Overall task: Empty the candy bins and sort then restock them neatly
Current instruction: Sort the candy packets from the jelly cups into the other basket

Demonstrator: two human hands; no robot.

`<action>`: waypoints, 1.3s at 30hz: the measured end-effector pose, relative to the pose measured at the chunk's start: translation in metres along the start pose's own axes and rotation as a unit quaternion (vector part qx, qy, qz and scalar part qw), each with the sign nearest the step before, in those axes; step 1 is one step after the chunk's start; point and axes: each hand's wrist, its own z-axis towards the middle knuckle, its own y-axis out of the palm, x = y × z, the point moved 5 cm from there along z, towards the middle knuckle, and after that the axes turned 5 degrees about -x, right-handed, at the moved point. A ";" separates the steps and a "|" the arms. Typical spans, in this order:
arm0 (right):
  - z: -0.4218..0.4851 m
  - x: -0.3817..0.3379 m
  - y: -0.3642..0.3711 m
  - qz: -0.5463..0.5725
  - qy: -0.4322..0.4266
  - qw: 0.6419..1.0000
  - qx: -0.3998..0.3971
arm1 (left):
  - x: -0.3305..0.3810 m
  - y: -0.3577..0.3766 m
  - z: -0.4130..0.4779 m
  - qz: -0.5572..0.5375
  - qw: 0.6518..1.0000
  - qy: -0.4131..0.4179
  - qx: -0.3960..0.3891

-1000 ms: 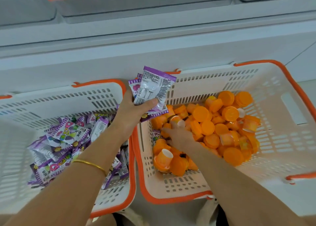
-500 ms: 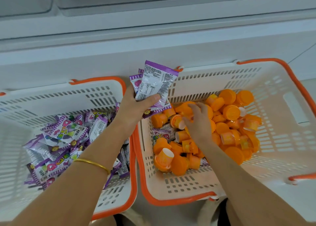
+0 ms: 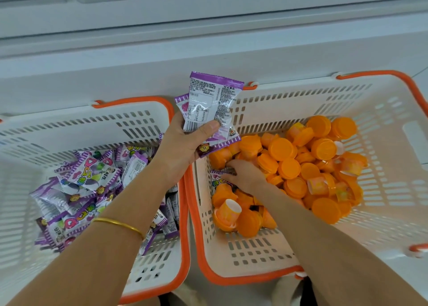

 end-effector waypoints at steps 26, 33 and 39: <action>-0.096 0.014 -0.106 0.261 0.032 0.927 0.268 | -0.006 0.014 -0.019 -0.048 0.996 -0.069 -0.027; -0.141 0.001 -0.147 0.220 0.063 0.906 0.358 | -0.016 0.051 -0.043 -0.121 0.975 -0.161 -0.095; -0.153 -0.012 -0.131 0.467 0.019 0.838 0.281 | -0.020 0.058 -0.054 -0.137 0.976 -0.151 -0.080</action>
